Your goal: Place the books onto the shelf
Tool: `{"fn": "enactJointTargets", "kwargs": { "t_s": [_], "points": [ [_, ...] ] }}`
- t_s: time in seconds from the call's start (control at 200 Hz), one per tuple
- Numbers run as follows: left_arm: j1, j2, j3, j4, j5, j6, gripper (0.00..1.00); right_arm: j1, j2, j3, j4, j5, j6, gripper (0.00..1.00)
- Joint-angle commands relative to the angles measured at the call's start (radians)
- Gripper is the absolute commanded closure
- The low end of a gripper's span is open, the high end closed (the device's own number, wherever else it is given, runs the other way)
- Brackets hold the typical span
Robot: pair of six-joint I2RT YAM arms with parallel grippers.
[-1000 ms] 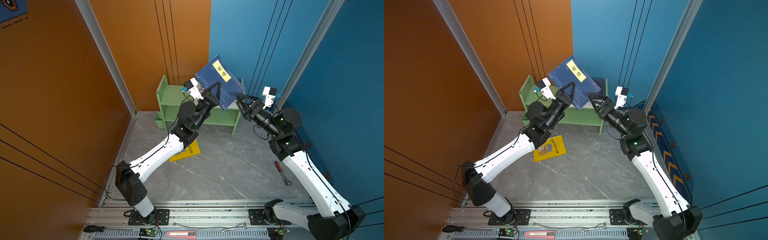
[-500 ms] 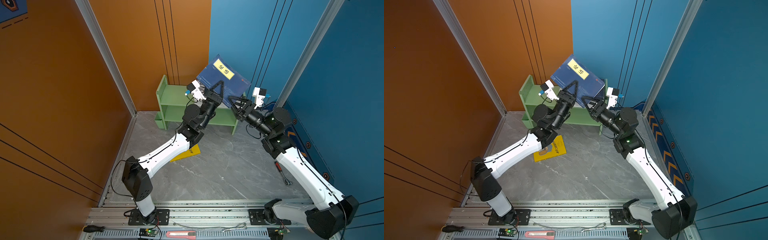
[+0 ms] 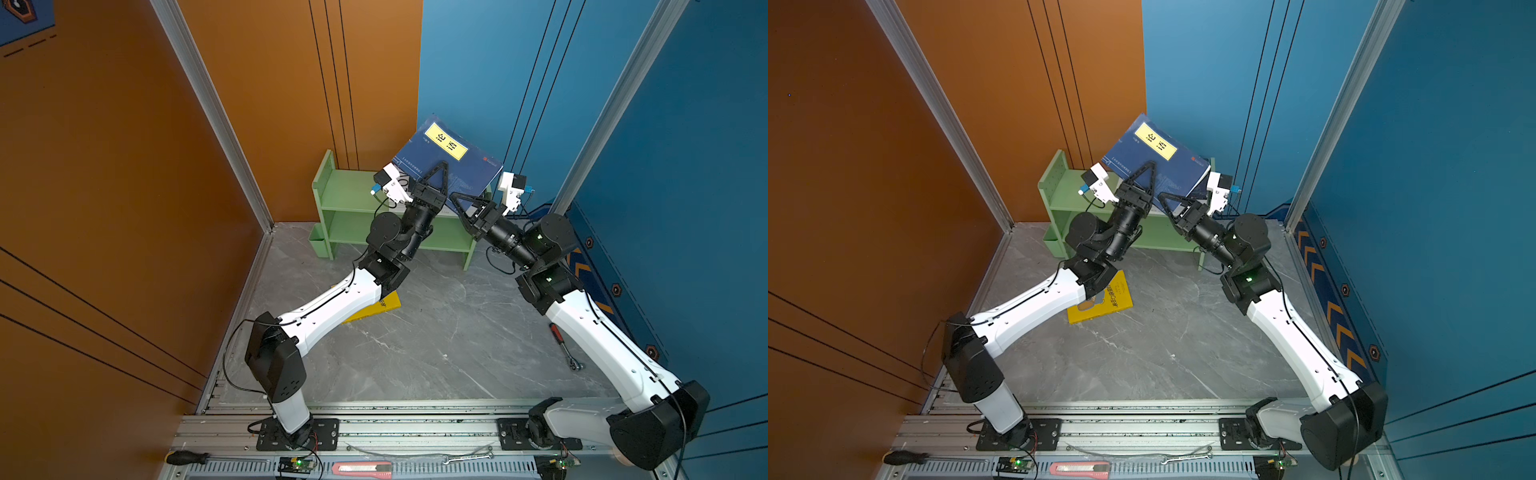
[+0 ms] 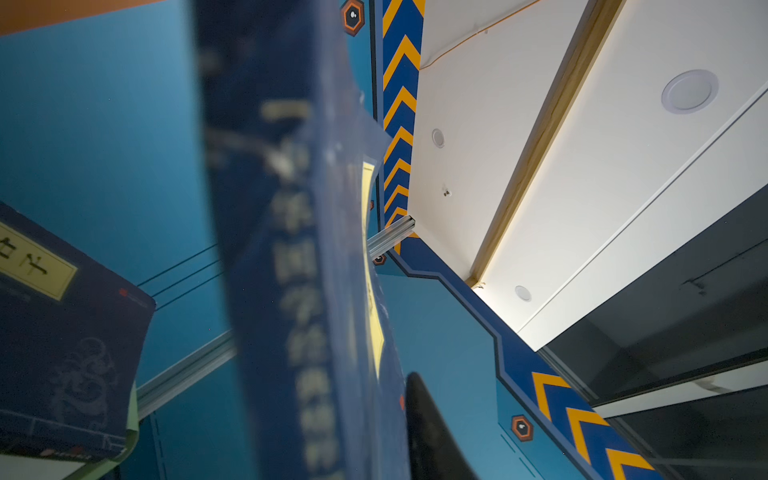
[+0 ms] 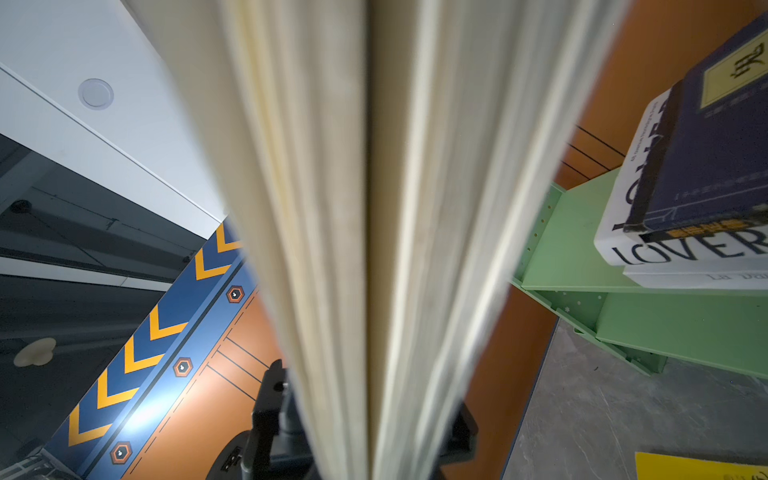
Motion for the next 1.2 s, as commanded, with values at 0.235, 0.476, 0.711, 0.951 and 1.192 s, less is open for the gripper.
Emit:
{"fn": "enactJointTargets", "kwargs": {
  "t_s": [0.235,0.476,0.711,0.951,1.192],
  "points": [
    [0.14,-0.287,-0.174,-0.347,0.231,0.094,0.17,-0.192,-0.044,0.039,-0.055,-0.207,-0.045,0.9],
    [0.214,-0.38,-0.127,-0.675,0.429,0.195,0.18,-0.241,-0.061,0.086,-0.084,-0.356,-0.101,0.9],
    [0.232,-0.391,-0.142,-0.669,0.483,0.188,0.2,-0.229,-0.083,0.115,-0.147,-0.41,-0.165,0.89],
    [0.235,-0.338,-0.159,-0.469,0.589,0.095,0.25,-0.172,-0.085,0.133,-0.197,-0.444,-0.224,0.89],
    [0.237,-0.331,-0.153,-0.473,0.569,0.116,0.44,-0.144,-0.086,0.157,-0.267,-0.451,-0.289,0.88]
  ]
}}
